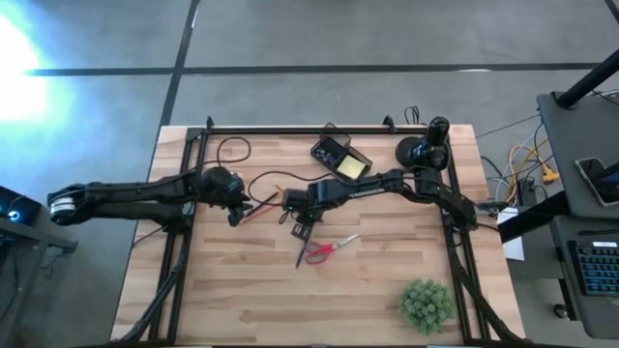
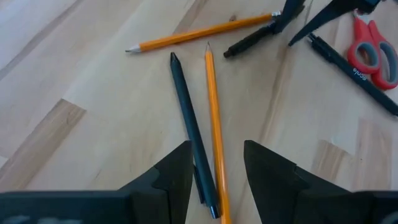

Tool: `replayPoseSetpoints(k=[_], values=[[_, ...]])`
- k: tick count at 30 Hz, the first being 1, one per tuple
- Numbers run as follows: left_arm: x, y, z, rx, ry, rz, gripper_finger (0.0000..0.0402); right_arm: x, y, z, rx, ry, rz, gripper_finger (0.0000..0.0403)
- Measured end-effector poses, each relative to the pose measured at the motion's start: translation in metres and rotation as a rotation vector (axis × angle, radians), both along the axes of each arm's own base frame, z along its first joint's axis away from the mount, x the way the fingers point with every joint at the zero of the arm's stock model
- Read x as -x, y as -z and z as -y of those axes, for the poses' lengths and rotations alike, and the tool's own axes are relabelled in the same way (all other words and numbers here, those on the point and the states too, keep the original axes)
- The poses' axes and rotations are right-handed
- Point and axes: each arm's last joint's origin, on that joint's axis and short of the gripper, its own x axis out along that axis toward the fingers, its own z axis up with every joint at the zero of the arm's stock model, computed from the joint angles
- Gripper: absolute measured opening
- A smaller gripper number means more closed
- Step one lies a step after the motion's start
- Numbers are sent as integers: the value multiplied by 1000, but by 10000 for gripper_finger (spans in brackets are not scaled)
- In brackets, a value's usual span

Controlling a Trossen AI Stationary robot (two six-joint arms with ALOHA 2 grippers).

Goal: Pick and place office supplies into organizer
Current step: Put the top right pen into the desk organizer

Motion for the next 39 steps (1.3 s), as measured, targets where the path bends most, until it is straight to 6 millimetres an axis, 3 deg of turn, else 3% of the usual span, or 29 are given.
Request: replayPoseSetpoints(k=[5, 8, 11, 17, 24, 39], values=[[-2, 2, -1, 3, 0, -10, 129, -2, -28, 1, 45, -88, 20, 82], [-4, 2, -1, -1, 1, 2, 129, -5, -36, 1, 67, -135, 40, 93], [-7, 2, -2, -5, 1, 13, 129, -5, -33, 1, 87, -146, 36, 105], [-10, 5, -3, 0, 1, -1, 129, 0, -6, 8, 83, -139, -42, 126], [-11, 8, -4, 6, 1, -19, 129, -1, -4, 9, 84, -137, -32, 134], [-14, 6, -4, -5, 2, 13, 129, 5, 9, 5, 78, -149, -64, 71]])
